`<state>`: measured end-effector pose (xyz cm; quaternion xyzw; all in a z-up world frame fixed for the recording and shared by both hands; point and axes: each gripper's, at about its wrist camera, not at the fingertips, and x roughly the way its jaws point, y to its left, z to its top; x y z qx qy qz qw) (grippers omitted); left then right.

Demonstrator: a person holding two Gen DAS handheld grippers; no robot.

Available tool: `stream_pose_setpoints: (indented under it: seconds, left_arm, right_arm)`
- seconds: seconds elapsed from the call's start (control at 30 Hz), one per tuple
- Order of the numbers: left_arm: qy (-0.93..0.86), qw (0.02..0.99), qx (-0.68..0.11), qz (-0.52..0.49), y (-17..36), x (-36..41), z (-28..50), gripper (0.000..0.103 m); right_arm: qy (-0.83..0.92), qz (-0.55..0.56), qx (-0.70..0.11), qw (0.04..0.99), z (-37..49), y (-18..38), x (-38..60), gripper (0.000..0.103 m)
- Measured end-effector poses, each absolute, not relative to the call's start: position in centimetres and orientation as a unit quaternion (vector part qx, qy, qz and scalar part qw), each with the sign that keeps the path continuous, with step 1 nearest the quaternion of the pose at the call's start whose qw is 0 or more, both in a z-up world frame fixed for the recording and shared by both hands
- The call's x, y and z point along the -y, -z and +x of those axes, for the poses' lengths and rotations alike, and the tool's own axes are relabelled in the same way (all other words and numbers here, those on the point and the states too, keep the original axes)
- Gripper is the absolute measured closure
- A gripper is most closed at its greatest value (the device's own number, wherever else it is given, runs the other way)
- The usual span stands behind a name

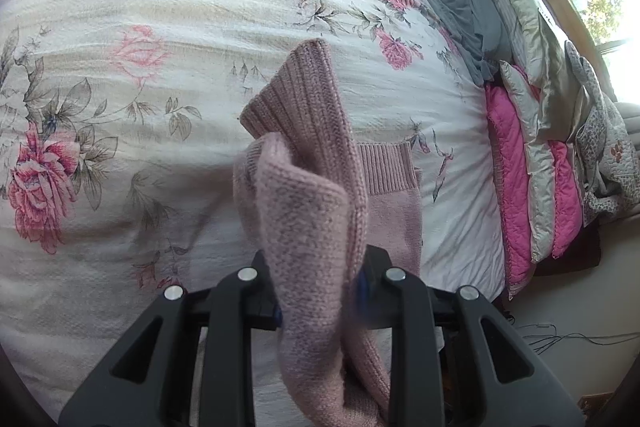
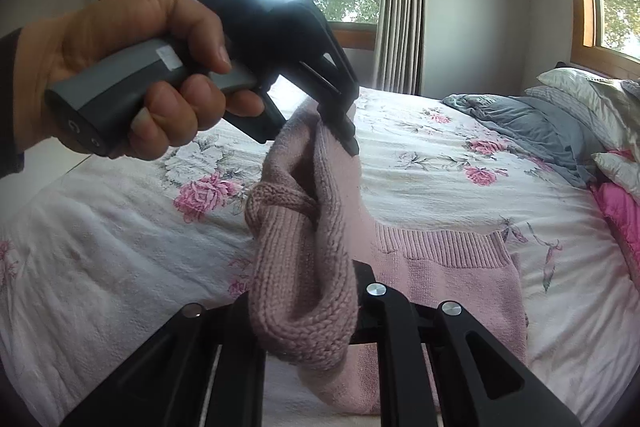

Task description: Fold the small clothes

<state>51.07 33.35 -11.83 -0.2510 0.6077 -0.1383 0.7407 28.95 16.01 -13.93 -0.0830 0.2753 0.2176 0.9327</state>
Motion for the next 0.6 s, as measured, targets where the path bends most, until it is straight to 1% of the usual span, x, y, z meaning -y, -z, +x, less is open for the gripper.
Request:
stream_pose_setpoints:
  seconds: [0.6]
  left_arm:
    - [0.128,0.747,-0.623,-0.193,10.4,-26.0,52.8,0.079]
  right_arm:
    - [-0.196,-0.029,-0.280,0.939,29.6,13.2,-10.4,0.091]
